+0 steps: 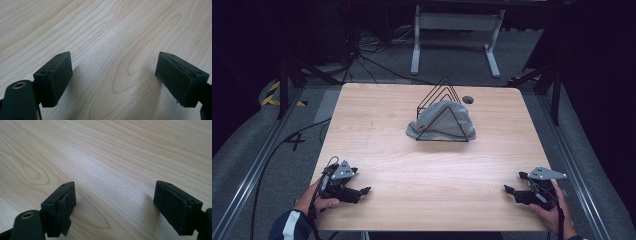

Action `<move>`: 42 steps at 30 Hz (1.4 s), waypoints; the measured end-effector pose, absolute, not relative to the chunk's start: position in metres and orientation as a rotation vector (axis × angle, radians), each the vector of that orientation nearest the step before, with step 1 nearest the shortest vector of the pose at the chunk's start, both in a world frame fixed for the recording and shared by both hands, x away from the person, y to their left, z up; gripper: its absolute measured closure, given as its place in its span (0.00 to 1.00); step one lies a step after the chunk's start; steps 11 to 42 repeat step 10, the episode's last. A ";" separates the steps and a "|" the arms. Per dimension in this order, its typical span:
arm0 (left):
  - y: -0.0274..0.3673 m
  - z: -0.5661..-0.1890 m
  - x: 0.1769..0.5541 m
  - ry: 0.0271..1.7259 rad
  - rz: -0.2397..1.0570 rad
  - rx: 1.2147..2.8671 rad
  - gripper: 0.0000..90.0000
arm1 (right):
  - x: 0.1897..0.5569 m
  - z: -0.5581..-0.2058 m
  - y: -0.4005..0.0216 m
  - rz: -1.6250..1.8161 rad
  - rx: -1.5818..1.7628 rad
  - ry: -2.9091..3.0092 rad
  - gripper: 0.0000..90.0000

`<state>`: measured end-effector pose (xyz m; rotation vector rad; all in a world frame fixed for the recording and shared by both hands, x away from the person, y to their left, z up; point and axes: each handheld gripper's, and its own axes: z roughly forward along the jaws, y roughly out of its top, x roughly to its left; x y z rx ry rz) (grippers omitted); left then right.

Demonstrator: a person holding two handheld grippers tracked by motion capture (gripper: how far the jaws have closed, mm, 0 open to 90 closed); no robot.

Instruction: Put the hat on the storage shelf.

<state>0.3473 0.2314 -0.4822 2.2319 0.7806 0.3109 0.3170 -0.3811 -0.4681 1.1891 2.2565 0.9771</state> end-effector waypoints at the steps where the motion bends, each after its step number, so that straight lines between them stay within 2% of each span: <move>1: 0.231 -0.482 0.347 0.780 0.311 2.232 0.16 | 0.317 -0.468 -0.381 0.977 1.189 2.257 0.21; 42: 0.231 -0.482 0.348 0.780 0.310 2.234 0.16 | 0.317 -0.468 -0.382 0.976 1.190 2.254 0.21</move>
